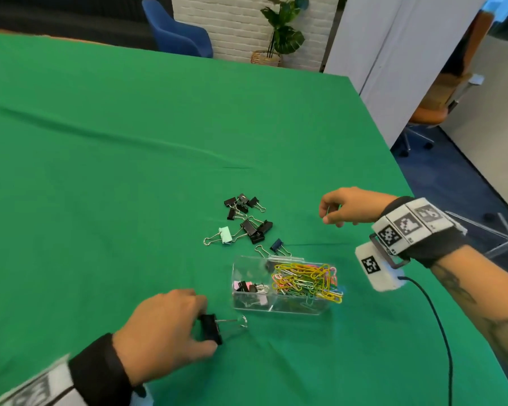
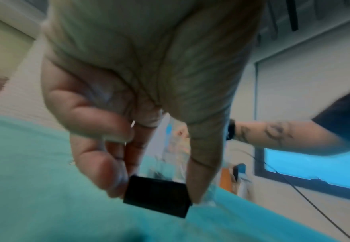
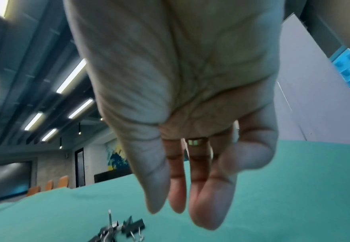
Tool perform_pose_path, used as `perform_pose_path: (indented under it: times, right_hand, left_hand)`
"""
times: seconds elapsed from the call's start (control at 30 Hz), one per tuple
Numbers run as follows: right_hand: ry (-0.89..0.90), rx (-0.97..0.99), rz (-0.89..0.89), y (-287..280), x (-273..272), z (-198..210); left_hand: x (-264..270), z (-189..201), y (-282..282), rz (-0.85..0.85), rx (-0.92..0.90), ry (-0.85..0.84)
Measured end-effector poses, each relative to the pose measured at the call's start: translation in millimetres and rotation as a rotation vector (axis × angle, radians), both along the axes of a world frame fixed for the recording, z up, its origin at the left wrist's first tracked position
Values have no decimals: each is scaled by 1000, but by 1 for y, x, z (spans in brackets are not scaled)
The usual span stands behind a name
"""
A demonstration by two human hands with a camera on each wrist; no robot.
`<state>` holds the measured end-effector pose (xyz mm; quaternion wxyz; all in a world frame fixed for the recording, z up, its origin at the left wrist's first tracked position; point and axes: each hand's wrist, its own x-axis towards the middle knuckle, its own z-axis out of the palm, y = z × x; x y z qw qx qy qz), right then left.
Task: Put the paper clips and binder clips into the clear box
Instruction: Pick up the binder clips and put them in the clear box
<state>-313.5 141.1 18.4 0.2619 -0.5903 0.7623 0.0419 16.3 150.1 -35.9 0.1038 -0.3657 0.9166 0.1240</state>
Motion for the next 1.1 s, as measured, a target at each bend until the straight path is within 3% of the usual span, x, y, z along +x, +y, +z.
perform_pose_path:
  times: [0.17, 0.27, 0.37, 0.43, 0.53, 0.67, 0.73, 0.83, 0.97, 1.1]
  right_hand:
    - [-8, 124, 182, -16, 20, -25]
    - [9, 152, 251, -28, 35, -38]
    - [10, 130, 299, -40, 46, -48]
    - [50, 105, 356, -45, 53, -51]
    - [48, 65, 417, -47, 58, -54]
    - [86, 143, 399, -44, 58, -55]
    - [58, 99, 321, -40, 50, -42]
    - [-148, -62, 139, -27, 39, 3]
    - [-376, -159, 78, 12, 71, 46]
    - [-263, -151, 163, 44, 123, 37]
  left_hand:
    - [8, 22, -55, 127, -55, -74]
    - [-9, 16, -74, 135, -127, -85]
    - [-26, 6, -79, 141, -84, -91]
    - [-31, 4, -78, 96, 36, -35]
    - [-36, 13, -65, -67, 251, 181]
    - [-51, 15, -37, -205, 255, 239]
    - [-56, 11, -31, -203, 218, 242]
    - [-57, 7, -29, -153, 162, 317]
    - [-56, 4, -26, -122, 164, 375]
    - [-54, 6, -26, -101, 163, 377]
